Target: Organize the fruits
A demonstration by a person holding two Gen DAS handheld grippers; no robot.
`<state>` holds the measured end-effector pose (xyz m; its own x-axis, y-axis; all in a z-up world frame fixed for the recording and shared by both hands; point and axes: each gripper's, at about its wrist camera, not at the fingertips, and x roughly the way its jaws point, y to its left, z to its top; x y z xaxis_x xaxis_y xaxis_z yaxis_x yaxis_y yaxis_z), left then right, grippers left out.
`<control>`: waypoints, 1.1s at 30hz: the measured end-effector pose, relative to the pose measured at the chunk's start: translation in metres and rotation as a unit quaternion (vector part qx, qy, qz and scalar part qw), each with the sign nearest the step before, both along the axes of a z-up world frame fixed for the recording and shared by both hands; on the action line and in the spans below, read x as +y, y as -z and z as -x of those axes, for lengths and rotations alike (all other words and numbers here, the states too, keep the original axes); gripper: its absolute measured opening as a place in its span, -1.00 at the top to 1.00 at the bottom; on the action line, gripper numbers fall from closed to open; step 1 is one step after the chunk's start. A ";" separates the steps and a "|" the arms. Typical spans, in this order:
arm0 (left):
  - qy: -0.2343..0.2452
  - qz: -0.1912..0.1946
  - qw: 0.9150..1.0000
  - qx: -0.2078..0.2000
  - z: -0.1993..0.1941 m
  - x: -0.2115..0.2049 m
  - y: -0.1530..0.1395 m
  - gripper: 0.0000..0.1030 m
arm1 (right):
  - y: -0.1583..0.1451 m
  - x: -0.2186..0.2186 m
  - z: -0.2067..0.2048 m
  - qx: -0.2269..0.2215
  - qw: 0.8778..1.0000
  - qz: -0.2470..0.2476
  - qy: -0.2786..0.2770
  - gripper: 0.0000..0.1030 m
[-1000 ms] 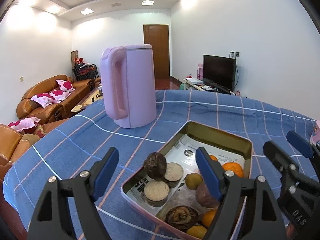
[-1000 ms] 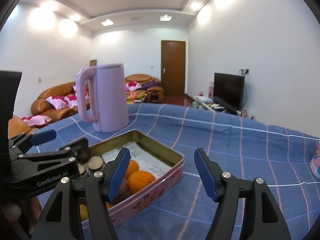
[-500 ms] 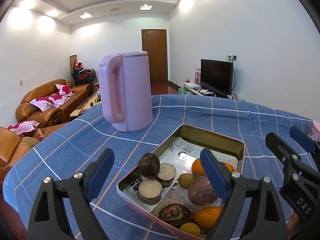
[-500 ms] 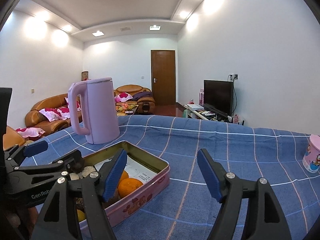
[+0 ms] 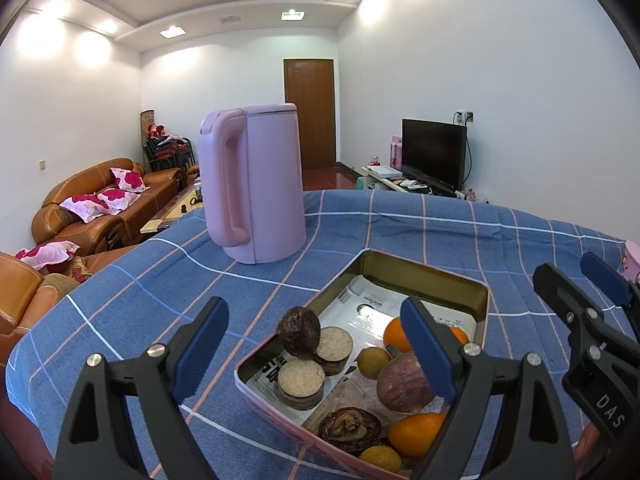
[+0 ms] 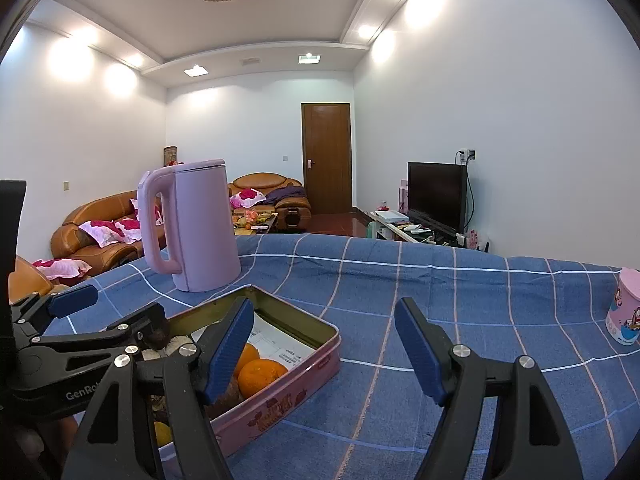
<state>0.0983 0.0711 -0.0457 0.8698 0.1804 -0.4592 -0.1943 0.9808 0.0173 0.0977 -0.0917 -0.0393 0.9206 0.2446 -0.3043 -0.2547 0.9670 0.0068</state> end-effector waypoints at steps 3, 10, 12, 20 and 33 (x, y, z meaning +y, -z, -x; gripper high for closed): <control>0.000 0.000 1.000 0.000 0.000 0.000 0.000 -0.75 | 0.000 0.000 0.001 0.000 1.000 0.000 -0.001 -0.44; 0.000 0.000 1.000 -0.001 0.001 0.000 0.000 -0.75 | 0.000 0.000 0.001 0.000 1.000 -0.001 -0.001 -0.45; 0.001 0.000 1.000 -0.001 0.001 0.000 -0.001 -0.75 | 0.000 0.000 0.001 -0.001 1.000 -0.001 0.000 -0.45; 0.000 -0.004 1.000 -0.012 0.004 -0.002 -0.004 -0.93 | -0.002 -0.001 0.003 -0.006 1.000 -0.004 0.001 -0.45; 0.001 -0.001 1.000 -0.017 0.006 -0.002 -0.004 -0.98 | -0.003 -0.002 0.004 -0.012 1.000 -0.002 0.006 -0.45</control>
<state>0.0919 0.0686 -0.0412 0.8856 0.1784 -0.4287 -0.1919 0.9813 0.0118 0.0934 -0.0939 -0.0365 0.9302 0.2357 -0.2815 -0.2440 0.9698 0.0058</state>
